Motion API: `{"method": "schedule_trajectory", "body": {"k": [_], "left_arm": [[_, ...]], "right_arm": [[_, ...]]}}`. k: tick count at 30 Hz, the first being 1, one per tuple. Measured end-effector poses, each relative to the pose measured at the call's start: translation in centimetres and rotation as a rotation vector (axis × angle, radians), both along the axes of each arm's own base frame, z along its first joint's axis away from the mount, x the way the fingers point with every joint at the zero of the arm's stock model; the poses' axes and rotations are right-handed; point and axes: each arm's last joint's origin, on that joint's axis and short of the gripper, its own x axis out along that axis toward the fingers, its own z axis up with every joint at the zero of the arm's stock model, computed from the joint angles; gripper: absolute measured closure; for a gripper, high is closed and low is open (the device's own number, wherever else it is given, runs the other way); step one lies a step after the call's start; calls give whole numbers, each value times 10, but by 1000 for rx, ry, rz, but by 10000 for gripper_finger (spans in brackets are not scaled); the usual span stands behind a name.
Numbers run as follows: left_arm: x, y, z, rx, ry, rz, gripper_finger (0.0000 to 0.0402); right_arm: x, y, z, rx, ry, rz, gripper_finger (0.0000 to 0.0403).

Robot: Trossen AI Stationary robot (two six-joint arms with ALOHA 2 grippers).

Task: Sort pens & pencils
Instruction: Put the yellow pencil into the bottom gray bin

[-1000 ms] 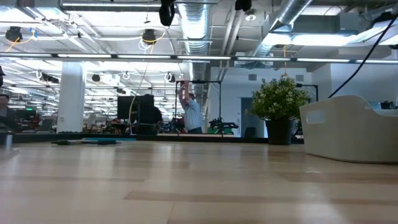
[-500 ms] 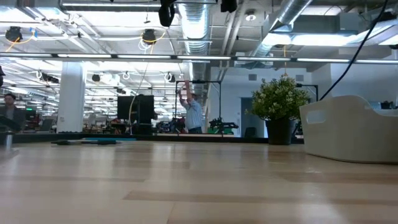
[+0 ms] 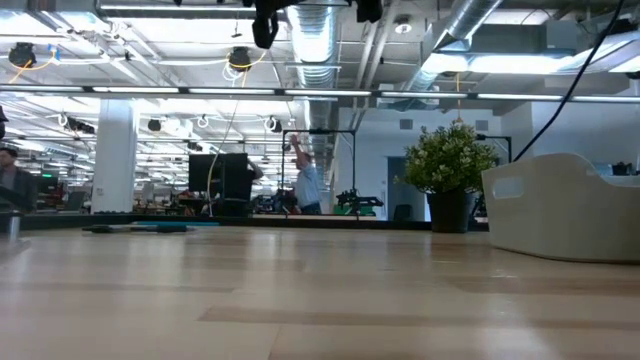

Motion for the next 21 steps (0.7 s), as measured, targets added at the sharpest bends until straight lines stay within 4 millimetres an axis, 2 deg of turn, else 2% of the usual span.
{"method": "schedule_trajectory", "body": {"k": [13,21], "left_arm": [[-5,3,2,-4,4,15,389],[-5,3,2,-5,2,15,389]], "right_arm": [[0,-1,-4,-9,46,-3,209],[0,-1,-4,-11,46,-3,280]]}}
